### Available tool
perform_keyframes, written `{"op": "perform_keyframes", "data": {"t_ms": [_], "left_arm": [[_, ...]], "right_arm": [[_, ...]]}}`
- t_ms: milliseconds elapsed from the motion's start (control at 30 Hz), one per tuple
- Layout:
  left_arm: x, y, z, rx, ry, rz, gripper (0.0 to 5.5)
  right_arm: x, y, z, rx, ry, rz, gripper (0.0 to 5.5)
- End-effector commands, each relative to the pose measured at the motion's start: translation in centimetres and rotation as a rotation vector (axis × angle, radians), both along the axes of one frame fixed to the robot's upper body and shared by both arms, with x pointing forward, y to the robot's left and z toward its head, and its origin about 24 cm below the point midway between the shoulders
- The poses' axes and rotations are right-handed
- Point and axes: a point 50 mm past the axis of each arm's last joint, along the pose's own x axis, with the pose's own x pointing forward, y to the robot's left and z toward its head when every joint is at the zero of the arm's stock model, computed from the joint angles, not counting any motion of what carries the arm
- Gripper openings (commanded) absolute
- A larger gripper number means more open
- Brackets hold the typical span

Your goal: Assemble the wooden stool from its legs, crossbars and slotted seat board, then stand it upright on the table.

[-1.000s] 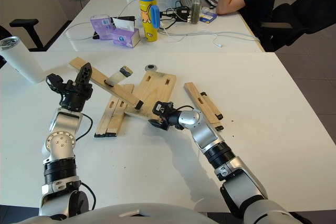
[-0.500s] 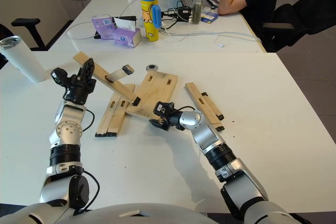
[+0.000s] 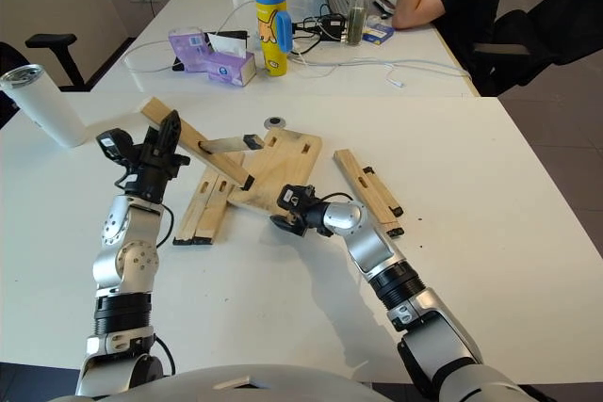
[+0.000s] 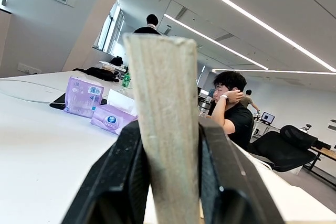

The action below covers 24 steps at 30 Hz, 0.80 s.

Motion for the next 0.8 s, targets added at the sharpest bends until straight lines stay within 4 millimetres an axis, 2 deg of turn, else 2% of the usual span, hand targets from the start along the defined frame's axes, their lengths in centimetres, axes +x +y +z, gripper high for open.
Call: {"op": "perform_keyframes", "data": {"t_ms": [33,267,433,633,767,800], "left_arm": [[0.5,-0.8,-2.1,0.081,0.184,-0.042,1.05],[0.9,-0.9,-2.1,0.094,0.223,-0.103,1.05],[0.0,-2.3,-2.8,0.187,0.217,-0.146,1.05],[-0.6,-2.5,-3.6,0.227,0.223,-0.149,1.05],[-0.2,-2.3,-3.0,0.226,0.204,-0.139,1.05],[-0.2,-2.3,-2.6,0.228,0.189,-0.141,1.41]], "right_arm": [[-0.7,-0.4,-1.4,-0.03,0.047,0.003,3.65],[-0.6,-0.1,-1.0,-0.01,0.025,0.011,3.65],[-0.5,0.3,-0.1,0.038,0.005,0.013,3.65],[-0.5,0.6,0.8,0.08,-0.002,0.024,3.65],[-0.6,0.8,1.0,0.086,-0.005,0.032,3.65],[-0.6,0.9,1.0,0.087,-0.005,0.032,3.65]]}}
